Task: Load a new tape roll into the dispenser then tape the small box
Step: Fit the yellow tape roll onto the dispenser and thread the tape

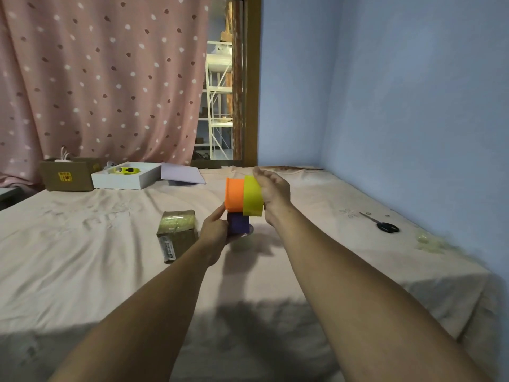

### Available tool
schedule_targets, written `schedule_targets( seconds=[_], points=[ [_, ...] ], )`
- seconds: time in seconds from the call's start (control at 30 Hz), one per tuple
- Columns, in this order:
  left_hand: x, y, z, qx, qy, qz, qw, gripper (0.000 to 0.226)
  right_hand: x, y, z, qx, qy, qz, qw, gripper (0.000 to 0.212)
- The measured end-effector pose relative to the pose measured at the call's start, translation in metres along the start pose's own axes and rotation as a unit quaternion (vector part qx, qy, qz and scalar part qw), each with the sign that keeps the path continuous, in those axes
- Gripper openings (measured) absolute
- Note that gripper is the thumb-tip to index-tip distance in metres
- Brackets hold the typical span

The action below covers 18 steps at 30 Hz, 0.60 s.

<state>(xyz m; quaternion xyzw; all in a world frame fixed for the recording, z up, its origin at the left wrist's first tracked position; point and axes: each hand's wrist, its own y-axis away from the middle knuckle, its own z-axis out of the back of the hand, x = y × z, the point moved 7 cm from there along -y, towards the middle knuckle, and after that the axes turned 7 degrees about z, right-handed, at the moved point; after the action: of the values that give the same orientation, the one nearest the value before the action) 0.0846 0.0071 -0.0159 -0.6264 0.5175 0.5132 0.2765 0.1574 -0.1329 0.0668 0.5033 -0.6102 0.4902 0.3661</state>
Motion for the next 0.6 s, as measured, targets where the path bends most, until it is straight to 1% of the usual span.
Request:
schedule_targets(
  seconds=[0.2, 0.43, 0.53, 0.57, 0.6],
  points=[
    [0.003, -0.002, 0.000, -0.004, -0.012, -0.022, 1.000, 0.066, -0.016, 0.005, -0.016, 0.008, -0.050, -0.057, 0.997, 0.016],
    [-0.004, -0.001, 0.006, -0.051, -0.047, -0.086, 0.994, 0.071, -0.017, 0.009, -0.028, 0.027, 0.020, -0.074, 0.997, 0.020],
    [-0.003, -0.005, 0.011, -0.058, -0.113, -0.133, 0.983, 0.085, -0.023, 0.013, -0.031, 0.031, 0.011, -0.120, 0.992, 0.029],
    [-0.003, -0.002, 0.012, -0.063, -0.141, -0.148, 0.977, 0.089, -0.026, 0.015, -0.034, 0.034, 0.018, -0.144, 0.989, 0.036],
    [-0.003, 0.002, 0.011, -0.064, -0.158, -0.160, 0.972, 0.090, -0.032, 0.017, -0.037, 0.033, 0.018, -0.173, 0.984, 0.048]
  ],
)
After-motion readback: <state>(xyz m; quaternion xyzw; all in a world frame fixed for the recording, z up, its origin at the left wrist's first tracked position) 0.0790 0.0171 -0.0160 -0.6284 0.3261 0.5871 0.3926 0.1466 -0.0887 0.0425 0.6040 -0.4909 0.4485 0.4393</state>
